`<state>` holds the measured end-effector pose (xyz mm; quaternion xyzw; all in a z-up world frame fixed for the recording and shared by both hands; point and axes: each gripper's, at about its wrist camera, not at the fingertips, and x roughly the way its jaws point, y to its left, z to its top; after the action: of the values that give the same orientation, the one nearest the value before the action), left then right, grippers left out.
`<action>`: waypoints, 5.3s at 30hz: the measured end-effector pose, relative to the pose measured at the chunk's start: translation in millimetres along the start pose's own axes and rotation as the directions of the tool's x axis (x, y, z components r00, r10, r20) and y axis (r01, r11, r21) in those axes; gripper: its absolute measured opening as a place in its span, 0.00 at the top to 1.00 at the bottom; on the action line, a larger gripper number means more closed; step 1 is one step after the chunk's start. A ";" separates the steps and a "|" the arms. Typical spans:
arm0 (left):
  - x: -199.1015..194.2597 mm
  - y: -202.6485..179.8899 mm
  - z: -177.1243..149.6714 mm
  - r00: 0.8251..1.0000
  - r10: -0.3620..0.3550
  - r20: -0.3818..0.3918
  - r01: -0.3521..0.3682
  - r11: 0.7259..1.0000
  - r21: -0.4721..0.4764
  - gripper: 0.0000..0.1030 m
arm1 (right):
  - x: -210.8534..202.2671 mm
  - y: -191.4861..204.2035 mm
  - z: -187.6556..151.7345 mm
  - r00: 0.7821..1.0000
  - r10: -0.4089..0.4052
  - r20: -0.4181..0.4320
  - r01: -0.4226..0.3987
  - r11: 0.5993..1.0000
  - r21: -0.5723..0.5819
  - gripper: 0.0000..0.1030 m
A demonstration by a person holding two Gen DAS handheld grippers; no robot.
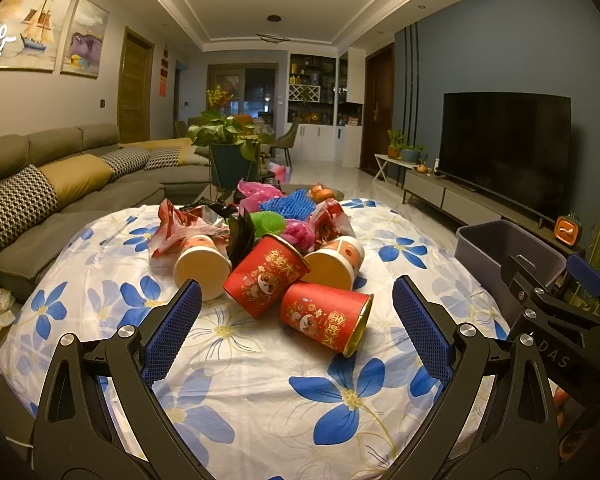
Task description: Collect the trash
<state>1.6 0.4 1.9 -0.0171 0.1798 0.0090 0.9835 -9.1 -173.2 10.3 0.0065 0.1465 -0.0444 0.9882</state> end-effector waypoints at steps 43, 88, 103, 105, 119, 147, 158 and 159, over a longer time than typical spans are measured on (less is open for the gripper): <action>6.2 5.7 -5.8 1.000 0.010 0.006 -0.010 1.000 -0.009 0.08 | 3.7 -5.2 -6.4 1.000 0.021 -0.002 -0.021 1.000 0.008 0.05; 76.8 88.5 -31.8 0.998 0.022 -0.062 -0.029 0.992 -0.125 0.27 | 75.9 104.5 -67.1 0.864 0.465 -0.194 -0.480 0.876 -0.036 0.96; 127.9 54.2 -23.1 0.987 -0.104 -0.122 0.095 0.992 -0.083 0.25 | 56.8 62.2 -55.2 0.904 0.414 -0.107 -0.420 0.906 -0.044 0.96; 130.8 50.7 -23.5 0.982 -0.134 -0.132 0.124 0.989 -0.076 0.25 | 57.4 58.7 -55.0 0.904 0.414 -0.104 -0.420 0.907 -0.040 0.96; 149.2 51.2 -24.0 0.936 -0.300 -0.182 0.274 0.949 -0.157 0.24 | 49.2 38.9 -53.3 0.918 0.388 -0.076 -0.391 0.920 -0.032 0.96; 115.1 37.4 -37.7 0.896 -0.407 -0.178 0.373 0.907 -0.194 0.94 | 41.9 34.2 -48.4 0.927 0.368 -0.075 -0.370 0.929 -0.022 0.96; 77.6 41.3 -21.5 0.919 -0.385 -0.088 0.364 0.911 -0.193 0.99 | 31.9 23.0 -43.9 0.940 0.338 -0.044 -0.339 0.941 -0.016 0.96; 74.7 40.3 -20.2 0.920 -0.384 -0.082 0.364 0.912 -0.191 0.99 | 31.1 21.7 -43.7 0.940 0.338 -0.042 -0.339 0.941 -0.016 0.96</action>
<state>63.4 40.8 -44.7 -0.1364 0.2293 -0.1650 0.9495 9.9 -153.0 -40.5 0.0210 0.1629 0.1278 0.9781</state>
